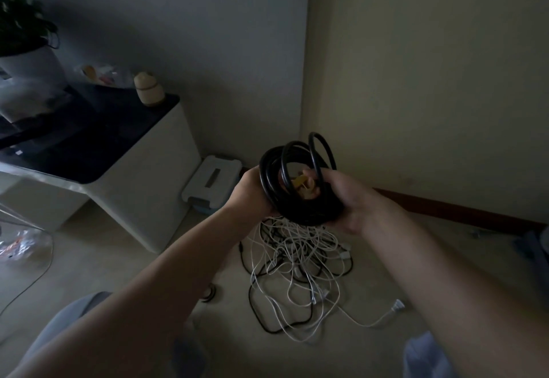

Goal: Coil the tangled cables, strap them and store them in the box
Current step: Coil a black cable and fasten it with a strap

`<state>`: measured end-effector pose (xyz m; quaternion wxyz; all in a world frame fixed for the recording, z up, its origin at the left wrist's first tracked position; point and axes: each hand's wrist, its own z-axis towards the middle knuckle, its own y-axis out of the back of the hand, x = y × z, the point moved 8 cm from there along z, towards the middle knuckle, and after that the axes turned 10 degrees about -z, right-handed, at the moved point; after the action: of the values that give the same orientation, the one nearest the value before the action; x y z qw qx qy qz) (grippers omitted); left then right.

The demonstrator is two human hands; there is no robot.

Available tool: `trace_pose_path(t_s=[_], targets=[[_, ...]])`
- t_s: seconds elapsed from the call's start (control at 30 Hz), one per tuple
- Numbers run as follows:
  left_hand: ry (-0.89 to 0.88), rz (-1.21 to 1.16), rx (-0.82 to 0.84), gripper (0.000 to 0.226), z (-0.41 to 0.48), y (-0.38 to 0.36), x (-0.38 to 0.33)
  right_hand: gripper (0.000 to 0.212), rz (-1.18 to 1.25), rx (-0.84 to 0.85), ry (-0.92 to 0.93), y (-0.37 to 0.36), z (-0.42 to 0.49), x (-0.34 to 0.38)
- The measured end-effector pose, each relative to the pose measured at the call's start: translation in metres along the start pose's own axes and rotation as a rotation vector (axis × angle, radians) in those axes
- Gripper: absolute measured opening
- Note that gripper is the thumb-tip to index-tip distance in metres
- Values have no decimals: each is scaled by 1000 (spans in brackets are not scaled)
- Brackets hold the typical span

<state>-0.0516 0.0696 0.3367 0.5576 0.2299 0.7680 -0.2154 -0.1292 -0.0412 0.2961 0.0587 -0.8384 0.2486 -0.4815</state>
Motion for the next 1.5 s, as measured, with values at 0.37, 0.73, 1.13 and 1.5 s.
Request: trace_pose_path(t_s=[0.37,0.73,1.13,1.5], targets=[[-54,-40,263,33,-13,-12,13,34,106,-120,-26,8,-7,2],[-223,-353,336,32,-31,-41,21,42,141,-401,-16,18,3,-2],[-107,-360,-28,11,-9,-14,34,48,44,-260,-30,14,4,6],[-7,-416,-57,13,-4,-9,32,37,-128,-316,-11,18,5,8]])
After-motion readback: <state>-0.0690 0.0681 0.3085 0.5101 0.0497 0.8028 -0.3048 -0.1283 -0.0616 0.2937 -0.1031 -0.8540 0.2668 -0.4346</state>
